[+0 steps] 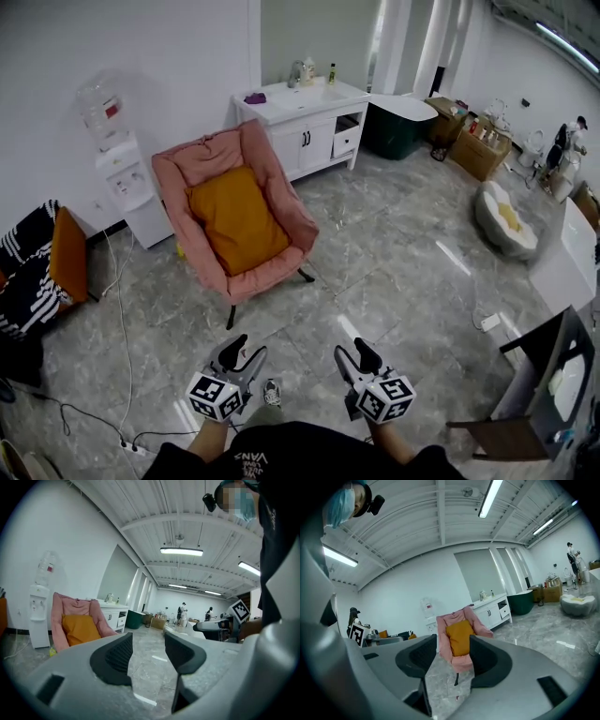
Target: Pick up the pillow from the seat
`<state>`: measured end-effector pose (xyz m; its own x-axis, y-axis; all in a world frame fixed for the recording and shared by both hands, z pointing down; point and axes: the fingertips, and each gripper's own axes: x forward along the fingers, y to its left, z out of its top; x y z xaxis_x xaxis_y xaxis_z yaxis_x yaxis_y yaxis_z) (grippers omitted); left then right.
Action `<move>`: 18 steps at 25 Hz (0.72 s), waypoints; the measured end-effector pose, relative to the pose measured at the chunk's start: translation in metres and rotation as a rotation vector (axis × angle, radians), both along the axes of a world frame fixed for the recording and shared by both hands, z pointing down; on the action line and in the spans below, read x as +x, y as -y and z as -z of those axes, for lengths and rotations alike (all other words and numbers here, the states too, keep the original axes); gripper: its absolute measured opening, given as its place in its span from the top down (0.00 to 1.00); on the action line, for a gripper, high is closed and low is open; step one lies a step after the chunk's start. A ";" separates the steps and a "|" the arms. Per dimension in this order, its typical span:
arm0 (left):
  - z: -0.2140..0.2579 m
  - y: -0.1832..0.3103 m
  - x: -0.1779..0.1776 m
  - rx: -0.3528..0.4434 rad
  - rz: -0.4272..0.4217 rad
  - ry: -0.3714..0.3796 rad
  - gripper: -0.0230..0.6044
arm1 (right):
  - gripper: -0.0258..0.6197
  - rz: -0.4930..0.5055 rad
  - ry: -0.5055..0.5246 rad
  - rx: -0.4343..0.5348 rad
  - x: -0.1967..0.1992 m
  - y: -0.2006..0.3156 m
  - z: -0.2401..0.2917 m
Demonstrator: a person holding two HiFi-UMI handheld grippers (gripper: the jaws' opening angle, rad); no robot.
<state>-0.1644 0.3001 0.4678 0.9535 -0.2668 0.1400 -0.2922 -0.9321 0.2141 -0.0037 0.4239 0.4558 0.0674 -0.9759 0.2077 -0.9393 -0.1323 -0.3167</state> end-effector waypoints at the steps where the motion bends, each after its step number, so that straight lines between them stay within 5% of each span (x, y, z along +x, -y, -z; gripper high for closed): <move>1: 0.002 0.012 0.004 0.007 -0.009 -0.005 0.63 | 0.64 -0.008 -0.010 -0.001 0.004 0.010 0.003; 18: 0.001 0.184 0.019 0.003 -0.021 -0.013 0.63 | 0.65 -0.117 -0.001 -0.001 0.040 0.151 0.010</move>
<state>-0.1451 0.1166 0.4664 0.9606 -0.2474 0.1267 -0.2701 -0.9386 0.2145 0.0366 0.2732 0.4455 0.1809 -0.9611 0.2087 -0.9178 -0.2412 -0.3153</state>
